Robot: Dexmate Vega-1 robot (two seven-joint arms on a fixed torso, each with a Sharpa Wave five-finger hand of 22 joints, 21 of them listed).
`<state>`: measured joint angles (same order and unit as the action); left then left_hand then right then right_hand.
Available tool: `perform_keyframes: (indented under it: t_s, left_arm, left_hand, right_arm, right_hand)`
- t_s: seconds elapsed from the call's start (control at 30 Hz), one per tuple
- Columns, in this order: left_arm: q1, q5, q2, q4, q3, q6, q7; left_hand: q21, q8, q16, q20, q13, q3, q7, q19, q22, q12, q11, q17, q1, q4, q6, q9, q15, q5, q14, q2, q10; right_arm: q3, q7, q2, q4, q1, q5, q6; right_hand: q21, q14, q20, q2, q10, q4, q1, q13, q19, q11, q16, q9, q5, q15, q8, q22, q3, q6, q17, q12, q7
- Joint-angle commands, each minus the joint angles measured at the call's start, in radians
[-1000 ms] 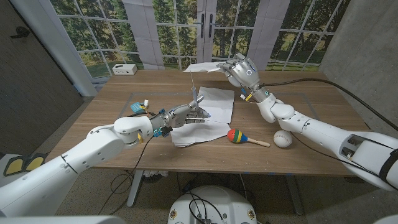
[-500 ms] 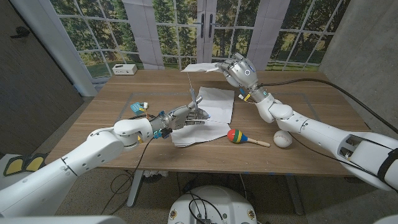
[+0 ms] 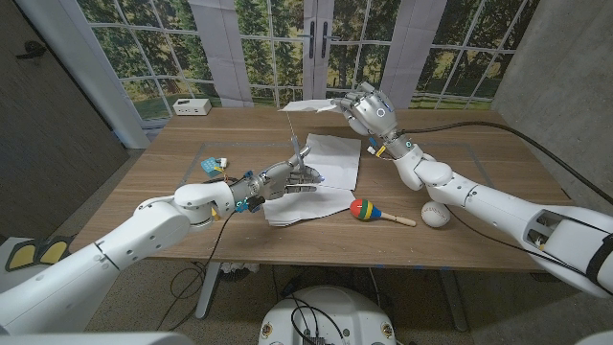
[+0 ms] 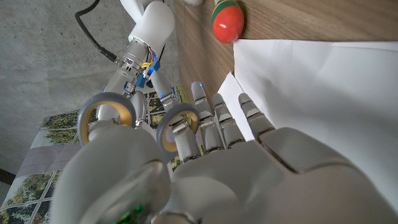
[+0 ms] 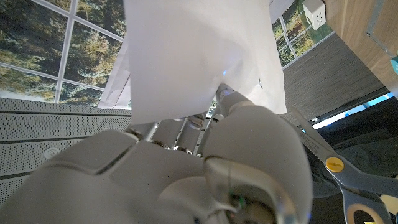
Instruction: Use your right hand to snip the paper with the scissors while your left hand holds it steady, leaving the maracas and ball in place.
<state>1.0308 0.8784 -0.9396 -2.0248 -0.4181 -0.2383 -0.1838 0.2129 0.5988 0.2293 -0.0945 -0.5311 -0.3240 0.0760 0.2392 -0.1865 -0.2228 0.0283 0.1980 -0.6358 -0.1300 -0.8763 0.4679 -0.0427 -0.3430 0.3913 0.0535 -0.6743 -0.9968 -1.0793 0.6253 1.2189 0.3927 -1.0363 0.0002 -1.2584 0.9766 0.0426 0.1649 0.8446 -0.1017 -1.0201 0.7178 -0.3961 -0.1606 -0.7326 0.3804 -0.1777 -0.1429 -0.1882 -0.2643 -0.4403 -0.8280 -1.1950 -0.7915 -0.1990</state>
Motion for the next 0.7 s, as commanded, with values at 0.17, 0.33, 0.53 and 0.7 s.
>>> perform_keyframes:
  t_s: [0.17,0.33,0.53,0.7]
  left_arm:
    - [-0.018,-0.008,-0.005,0.004,-0.013,-0.011,-0.023]
    - [-0.02,-0.005,-0.006,0.004,-0.015,-0.017,-0.025]
    - [-0.027,-0.009,-0.005,0.009,-0.02,-0.017,-0.035]
    - [-0.028,-0.007,-0.004,0.01,-0.02,-0.018,-0.035]
  left_hand:
    - [-0.004,-0.002,-0.004,-0.003,-0.004,-0.003,-0.041,0.006,-0.001,-0.009,0.112,0.001,0.0,0.0,0.039,0.002,-0.061,-0.007,-0.005,0.007,-0.123]
    - [-0.004,-0.003,-0.004,-0.003,-0.005,-0.004,-0.043,0.006,-0.001,-0.008,0.109,0.001,0.002,0.0,0.039,0.002,-0.059,-0.007,-0.006,0.007,-0.12]
    - [-0.005,-0.004,-0.004,-0.003,-0.006,-0.004,-0.043,0.005,-0.001,-0.008,0.11,0.002,0.004,-0.001,0.04,0.003,-0.059,-0.008,-0.006,0.007,-0.119]
    - [-0.005,-0.005,-0.004,-0.003,-0.007,-0.004,-0.043,0.005,-0.001,-0.009,0.112,0.002,0.005,-0.002,0.04,0.002,-0.059,-0.008,-0.006,0.008,-0.122]
  right_arm:
    - [0.015,0.007,0.004,0.002,0.014,-0.001,0.002]
    - [0.018,-0.002,0.001,0.002,0.018,0.003,-0.002]
    - [0.021,-0.006,-0.005,-0.001,0.02,0.01,-0.006]
    - [0.022,-0.005,0.0,0.005,0.022,0.01,-0.002]
  right_hand:
    - [-0.012,-0.008,0.12,0.005,0.007,0.006,-0.004,0.001,0.005,0.0,-0.001,-0.003,-0.002,-0.084,-0.003,0.012,0.005,0.003,0.0,0.005,-0.002]
    - [-0.017,-0.011,0.117,0.006,0.007,0.008,-0.004,0.001,0.012,0.0,0.0,-0.007,-0.002,-0.084,-0.003,0.021,0.006,0.005,0.0,0.006,-0.002]
    - [-0.024,-0.011,0.117,0.007,0.006,0.01,-0.005,-0.003,0.016,0.004,0.001,-0.012,-0.002,-0.084,-0.003,0.03,0.006,0.005,0.002,0.009,-0.001]
    - [-0.03,-0.011,0.117,0.007,0.006,0.012,-0.006,-0.001,0.018,0.002,0.002,-0.015,-0.002,-0.083,-0.004,0.038,0.007,0.006,0.003,0.008,-0.001]
